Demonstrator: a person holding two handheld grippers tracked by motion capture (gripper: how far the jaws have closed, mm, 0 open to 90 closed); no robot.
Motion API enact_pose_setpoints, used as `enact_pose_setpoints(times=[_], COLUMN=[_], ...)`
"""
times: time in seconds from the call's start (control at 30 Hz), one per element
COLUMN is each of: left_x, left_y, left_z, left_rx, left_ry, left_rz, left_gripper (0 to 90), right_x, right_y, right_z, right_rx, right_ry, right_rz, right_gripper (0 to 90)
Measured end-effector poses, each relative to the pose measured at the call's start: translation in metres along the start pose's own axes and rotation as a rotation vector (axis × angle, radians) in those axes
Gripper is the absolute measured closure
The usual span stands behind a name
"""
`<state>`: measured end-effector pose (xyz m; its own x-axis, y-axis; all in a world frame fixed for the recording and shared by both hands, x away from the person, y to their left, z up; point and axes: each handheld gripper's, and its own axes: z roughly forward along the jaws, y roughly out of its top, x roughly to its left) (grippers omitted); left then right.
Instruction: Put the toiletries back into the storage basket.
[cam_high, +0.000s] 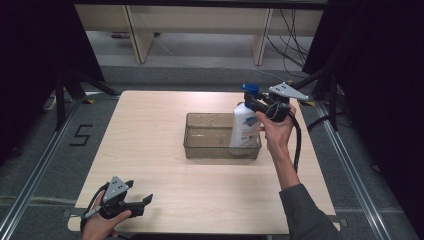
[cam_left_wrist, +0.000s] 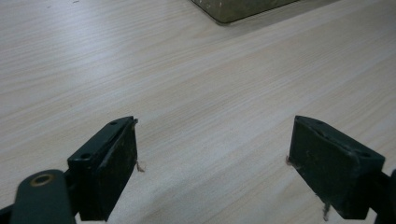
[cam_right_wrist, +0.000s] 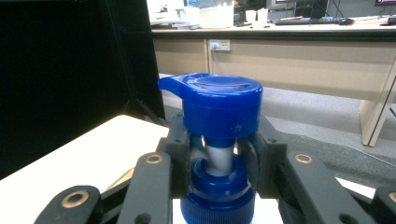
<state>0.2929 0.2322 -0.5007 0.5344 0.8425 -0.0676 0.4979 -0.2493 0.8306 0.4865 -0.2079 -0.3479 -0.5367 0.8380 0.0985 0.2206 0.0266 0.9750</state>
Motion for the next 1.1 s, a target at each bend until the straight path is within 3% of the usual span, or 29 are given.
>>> enact_pose_setpoints(times=[0.73, 0.8, 0.9, 1.1], left_x=[-0.001, -0.001, -0.001, -0.001], left_y=[-0.001, -0.001, -0.001, -0.001], left_z=[-0.001, -0.001, -0.002, -0.001], left_rx=[-0.006, -0.005, -0.001, 0.001], left_ry=[0.004, 0.006, 0.007, 0.012], left_rz=[-0.002, -0.003, 0.002, -0.005], left_gripper=[14.7, 14.7, 14.7, 14.8], right_x=[0.013, 0.013, 0.011, 0.009], right_y=[-0.011, -0.013, -0.014, -0.016], right_z=[-0.015, -0.017, -0.021, -0.030], right_rx=[-0.038, -0.036, -0.023, -0.017], right_ry=[-0.009, -0.007, -0.009, -0.027], right_rz=[-0.036, -0.019, -0.003, 0.035], right_gripper=[64.6, 55.3, 52.1, 34.9])
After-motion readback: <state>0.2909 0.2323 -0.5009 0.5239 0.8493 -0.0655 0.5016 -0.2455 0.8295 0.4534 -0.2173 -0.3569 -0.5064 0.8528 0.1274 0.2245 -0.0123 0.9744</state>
